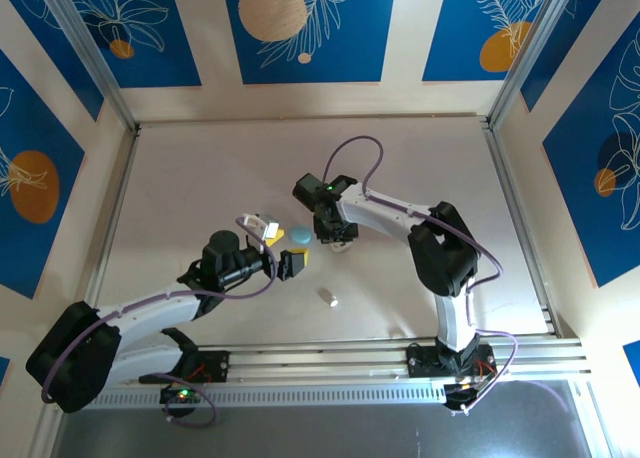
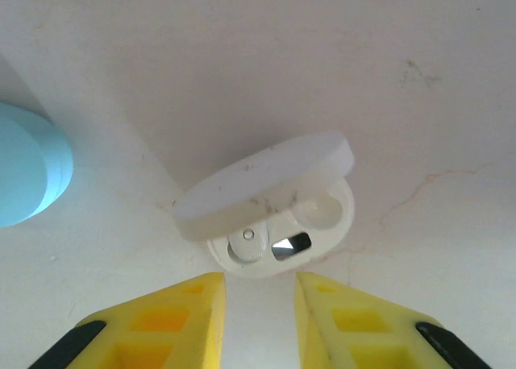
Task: Insert the wireless bluetooth earbuds into the charging case
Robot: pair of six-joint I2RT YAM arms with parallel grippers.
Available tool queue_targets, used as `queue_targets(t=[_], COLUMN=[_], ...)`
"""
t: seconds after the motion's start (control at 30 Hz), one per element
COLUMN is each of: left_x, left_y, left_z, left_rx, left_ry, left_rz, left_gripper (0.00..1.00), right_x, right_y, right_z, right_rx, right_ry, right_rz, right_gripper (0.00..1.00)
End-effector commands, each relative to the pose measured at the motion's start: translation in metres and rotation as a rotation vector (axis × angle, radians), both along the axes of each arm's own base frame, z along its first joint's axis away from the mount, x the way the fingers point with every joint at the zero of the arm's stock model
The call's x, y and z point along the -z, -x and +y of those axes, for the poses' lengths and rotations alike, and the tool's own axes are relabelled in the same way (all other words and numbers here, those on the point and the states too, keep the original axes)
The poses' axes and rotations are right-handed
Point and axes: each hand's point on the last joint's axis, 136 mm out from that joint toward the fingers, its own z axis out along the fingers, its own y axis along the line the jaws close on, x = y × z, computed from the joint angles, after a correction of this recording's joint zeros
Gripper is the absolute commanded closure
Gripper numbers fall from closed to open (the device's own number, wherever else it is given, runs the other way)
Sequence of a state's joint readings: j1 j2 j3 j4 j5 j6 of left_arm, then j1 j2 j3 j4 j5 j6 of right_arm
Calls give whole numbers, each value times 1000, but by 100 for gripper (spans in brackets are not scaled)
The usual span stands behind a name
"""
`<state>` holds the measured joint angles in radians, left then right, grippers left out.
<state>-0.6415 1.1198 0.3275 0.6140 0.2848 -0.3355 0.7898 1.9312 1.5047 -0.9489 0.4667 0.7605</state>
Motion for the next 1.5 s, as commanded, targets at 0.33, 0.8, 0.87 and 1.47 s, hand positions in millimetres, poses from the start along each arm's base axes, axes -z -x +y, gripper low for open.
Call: queue_targets(t=[0.33, 0.8, 0.87, 1.47], left_x=[-9, -69, -75, -84], left_y=[-2, 30, 37, 88], left_z=[-9, -43, -47, -82], left_rx=[28, 83, 84, 134], left_ry=[57, 24, 10, -55], left_rz=[27, 58, 75, 36], left_gripper=[0, 0, 0, 0], right_x=[-74, -115, -121, -125], right_y=[30, 84, 93, 137], right_z=[-13, -69, -75, -85], right_rx=[-79, -107, -112, -84], right_ry=[-215, -414, -456, -707], right_rz=[-165, -306, -318, -297], right_gripper=[52, 19, 14, 1])
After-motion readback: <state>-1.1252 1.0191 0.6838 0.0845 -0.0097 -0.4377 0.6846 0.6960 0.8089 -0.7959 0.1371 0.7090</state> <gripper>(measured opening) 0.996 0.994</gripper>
